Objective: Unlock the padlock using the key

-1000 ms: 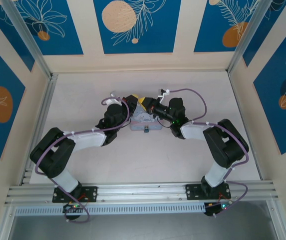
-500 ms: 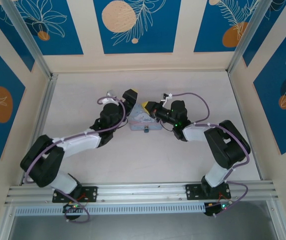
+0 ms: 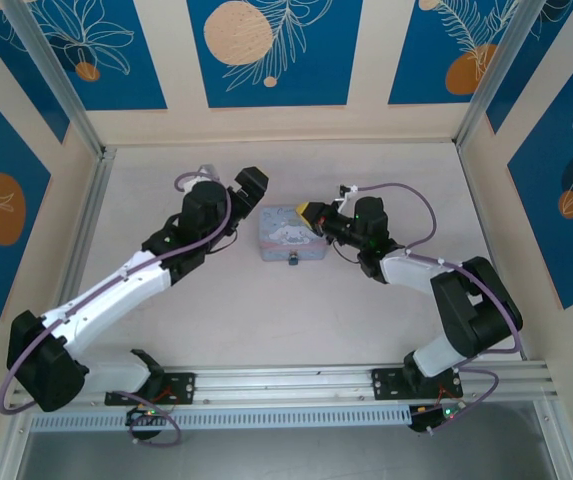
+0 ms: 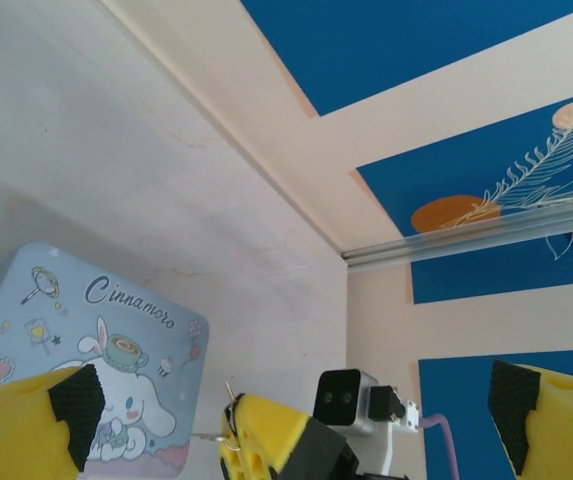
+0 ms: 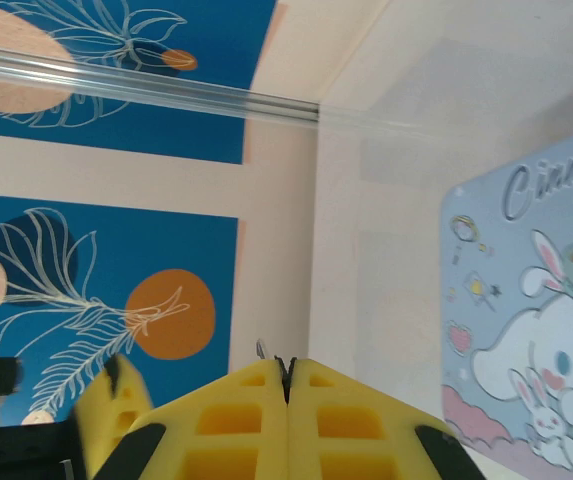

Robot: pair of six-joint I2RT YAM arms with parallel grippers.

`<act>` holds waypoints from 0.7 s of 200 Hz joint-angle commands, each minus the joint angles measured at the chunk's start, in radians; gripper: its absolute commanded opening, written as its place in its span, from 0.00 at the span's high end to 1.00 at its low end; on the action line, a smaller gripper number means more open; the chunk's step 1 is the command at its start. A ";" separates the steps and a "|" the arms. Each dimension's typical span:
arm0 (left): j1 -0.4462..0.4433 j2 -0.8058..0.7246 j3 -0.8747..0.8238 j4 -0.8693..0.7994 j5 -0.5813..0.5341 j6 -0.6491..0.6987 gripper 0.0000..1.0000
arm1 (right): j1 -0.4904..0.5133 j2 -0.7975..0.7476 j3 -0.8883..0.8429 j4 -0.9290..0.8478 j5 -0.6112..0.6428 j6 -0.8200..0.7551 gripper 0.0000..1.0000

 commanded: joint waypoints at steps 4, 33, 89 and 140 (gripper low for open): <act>-0.006 0.037 0.112 -0.276 0.073 -0.063 0.00 | -0.006 -0.025 0.035 -0.129 -0.006 -0.045 1.00; -0.011 0.096 0.268 -0.485 0.131 -0.168 0.00 | -0.011 -0.050 0.064 -0.226 -0.002 -0.080 1.00; -0.014 0.173 0.514 -0.687 0.139 -0.242 0.00 | -0.045 -0.049 0.074 -0.298 -0.023 -0.083 1.00; -0.014 0.198 0.624 -0.688 0.100 -0.201 0.00 | -0.080 -0.033 0.085 -0.342 -0.036 -0.076 1.00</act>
